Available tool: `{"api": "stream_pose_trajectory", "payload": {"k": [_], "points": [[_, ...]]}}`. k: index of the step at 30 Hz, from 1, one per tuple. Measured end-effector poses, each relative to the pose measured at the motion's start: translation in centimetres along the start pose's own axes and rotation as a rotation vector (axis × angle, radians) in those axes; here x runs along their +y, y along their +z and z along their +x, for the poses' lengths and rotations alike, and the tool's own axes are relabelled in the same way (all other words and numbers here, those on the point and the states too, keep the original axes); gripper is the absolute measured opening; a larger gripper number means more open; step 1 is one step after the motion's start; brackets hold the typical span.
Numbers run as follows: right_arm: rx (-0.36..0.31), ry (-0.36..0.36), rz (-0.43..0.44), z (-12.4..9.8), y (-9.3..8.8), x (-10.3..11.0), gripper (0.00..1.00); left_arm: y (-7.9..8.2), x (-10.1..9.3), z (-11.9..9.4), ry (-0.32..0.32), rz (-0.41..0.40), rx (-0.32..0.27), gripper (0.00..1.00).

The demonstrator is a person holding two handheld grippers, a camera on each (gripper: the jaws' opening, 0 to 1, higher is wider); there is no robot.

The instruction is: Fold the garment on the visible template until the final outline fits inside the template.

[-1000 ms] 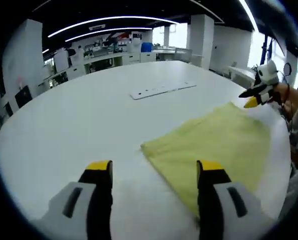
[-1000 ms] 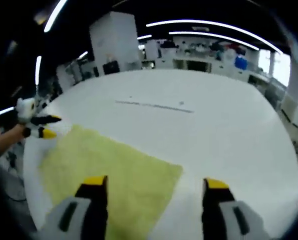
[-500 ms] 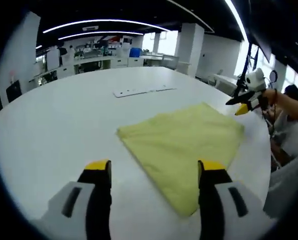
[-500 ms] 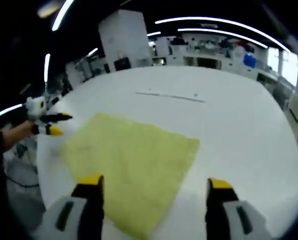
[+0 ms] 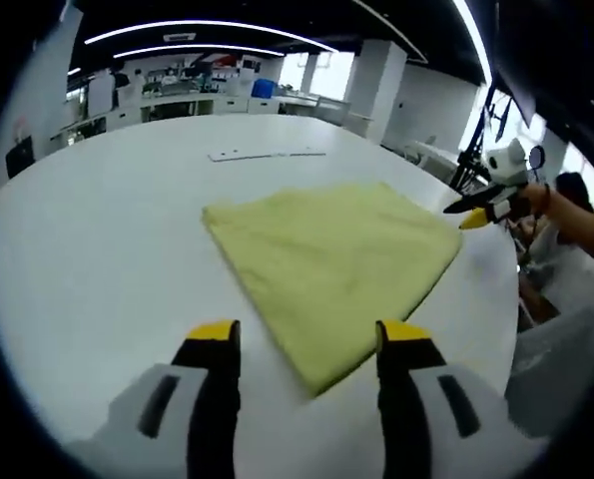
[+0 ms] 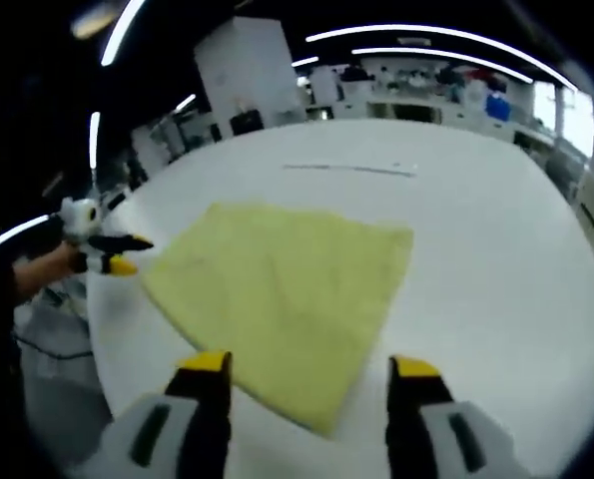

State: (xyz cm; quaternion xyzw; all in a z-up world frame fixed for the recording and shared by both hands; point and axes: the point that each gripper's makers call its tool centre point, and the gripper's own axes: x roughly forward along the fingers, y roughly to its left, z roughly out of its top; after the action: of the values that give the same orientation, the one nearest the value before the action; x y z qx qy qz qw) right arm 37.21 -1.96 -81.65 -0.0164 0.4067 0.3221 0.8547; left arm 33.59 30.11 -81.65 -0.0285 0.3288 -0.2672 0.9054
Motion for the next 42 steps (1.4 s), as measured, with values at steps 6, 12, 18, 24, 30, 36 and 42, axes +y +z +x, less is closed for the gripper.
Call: {"api": "stream_pose_trajectory", "payload": {"k": [6,12,18,24,30,36,42], "points": [[0.004,-0.03,0.042,0.0,-1.3,-1.2,0.34,-1.2,0.5,-0.3,0.021,-0.065,0.008,0.38],[0.017,-0.037,0.06,-0.2,-2.4,-1.0,0.22,-1.9,0.1,-0.2,0.012,-0.123,0.012,0.21],[0.034,-0.054,0.069,0.0,-3.3,-1.2,0.02,-2.6,0.1,-0.1,0.012,-0.182,0.014,0.13],[0.035,-0.056,0.062,-0.2,-3.5,-1.1,0.0,-3.3,-0.2,-0.2,-0.001,-0.237,0.028,0.06],[0.053,-0.056,-0.005,-0.4,-4.1,-0.9,0.0,-3.6,0.0,-0.3,-0.003,-0.251,0.034,0.04],[0.066,-0.063,-0.012,-0.9,-4.7,-0.5,0.0,-3.9,-0.9,-0.6,0.0,-0.225,0.05,0.03],[0.073,-0.064,-0.015,-1.5,-5.4,-0.2,0.0,-4.3,-2.1,-1.1,-0.003,-0.176,0.073,0.03]]}}
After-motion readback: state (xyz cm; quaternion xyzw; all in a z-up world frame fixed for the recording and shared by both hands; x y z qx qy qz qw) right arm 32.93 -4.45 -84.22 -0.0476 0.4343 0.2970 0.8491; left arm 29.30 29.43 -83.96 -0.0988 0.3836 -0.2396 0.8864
